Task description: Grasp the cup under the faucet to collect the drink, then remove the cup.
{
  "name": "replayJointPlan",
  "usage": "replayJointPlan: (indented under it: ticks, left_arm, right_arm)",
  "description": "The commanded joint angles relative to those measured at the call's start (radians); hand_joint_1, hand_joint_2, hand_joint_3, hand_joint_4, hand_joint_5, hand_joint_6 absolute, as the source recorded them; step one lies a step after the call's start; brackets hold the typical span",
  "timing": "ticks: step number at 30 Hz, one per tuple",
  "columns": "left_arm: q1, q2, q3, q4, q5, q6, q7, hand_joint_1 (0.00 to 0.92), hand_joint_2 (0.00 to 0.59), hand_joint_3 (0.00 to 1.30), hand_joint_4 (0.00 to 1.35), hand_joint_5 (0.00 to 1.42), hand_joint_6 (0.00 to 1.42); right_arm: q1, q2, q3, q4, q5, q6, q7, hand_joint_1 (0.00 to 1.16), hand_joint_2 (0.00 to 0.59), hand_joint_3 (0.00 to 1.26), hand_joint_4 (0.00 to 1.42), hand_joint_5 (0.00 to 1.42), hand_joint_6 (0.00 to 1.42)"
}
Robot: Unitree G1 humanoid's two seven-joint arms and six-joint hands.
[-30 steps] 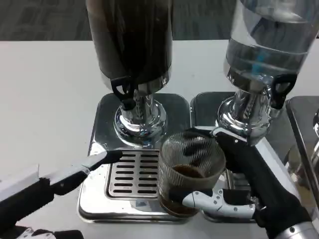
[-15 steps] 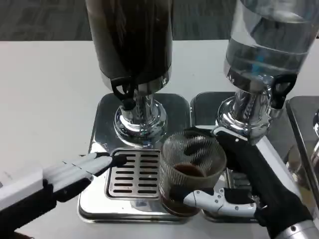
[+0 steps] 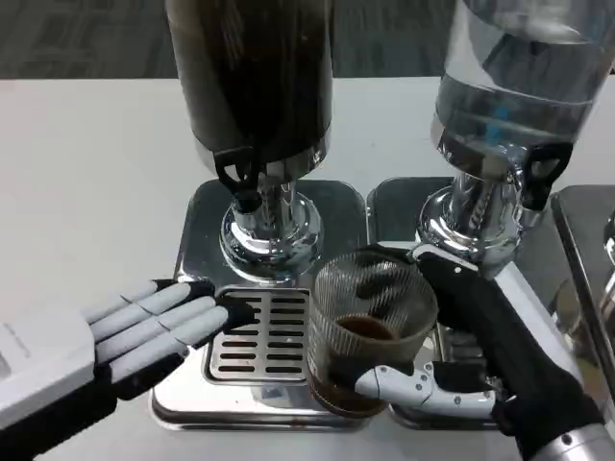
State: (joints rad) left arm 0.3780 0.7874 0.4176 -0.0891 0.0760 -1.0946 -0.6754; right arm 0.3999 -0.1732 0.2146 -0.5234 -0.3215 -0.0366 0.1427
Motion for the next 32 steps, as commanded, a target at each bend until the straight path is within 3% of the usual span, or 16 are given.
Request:
replayJointPlan:
  ticks: [1,14,22,25,32]
  left_arm:
    - [0.006,0.014,0.008,-0.011,0.031,-0.011,0.038,0.29,0.104,0.0,0.0,0.0,0.04]
    - [0.025,0.029,-0.001,-0.015,0.033,-0.007,0.063,0.31,0.143,0.0,0.0,0.0,0.04]
    - [0.028,0.034,-0.01,-0.01,0.018,0.007,0.067,0.16,0.204,0.0,0.0,0.0,0.03]
    - [0.028,0.038,-0.017,-0.007,0.009,0.013,0.067,0.144,0.239,0.0,0.0,0.0,0.03]
    - [0.027,0.041,-0.02,-0.003,0.009,0.017,0.069,0.125,0.253,0.0,0.0,0.0,0.03]
  right_arm:
    - [-0.013,0.003,-0.002,-0.036,0.022,-0.008,0.001,0.74,0.277,0.44,0.55,0.69,0.85]
    - [0.003,0.0,-0.004,-0.047,0.023,-0.009,0.002,0.74,0.282,0.43,0.55,0.69,0.85]
    - [0.002,0.001,-0.005,-0.045,0.02,-0.011,-0.001,0.75,0.283,0.43,0.55,0.69,0.85]
    - [0.002,0.003,-0.005,-0.045,0.021,-0.01,-0.002,0.75,0.283,0.43,0.55,0.69,0.85]
    - [-0.002,0.004,-0.004,-0.043,0.021,-0.01,-0.002,0.74,0.28,0.44,0.55,0.69,0.85]
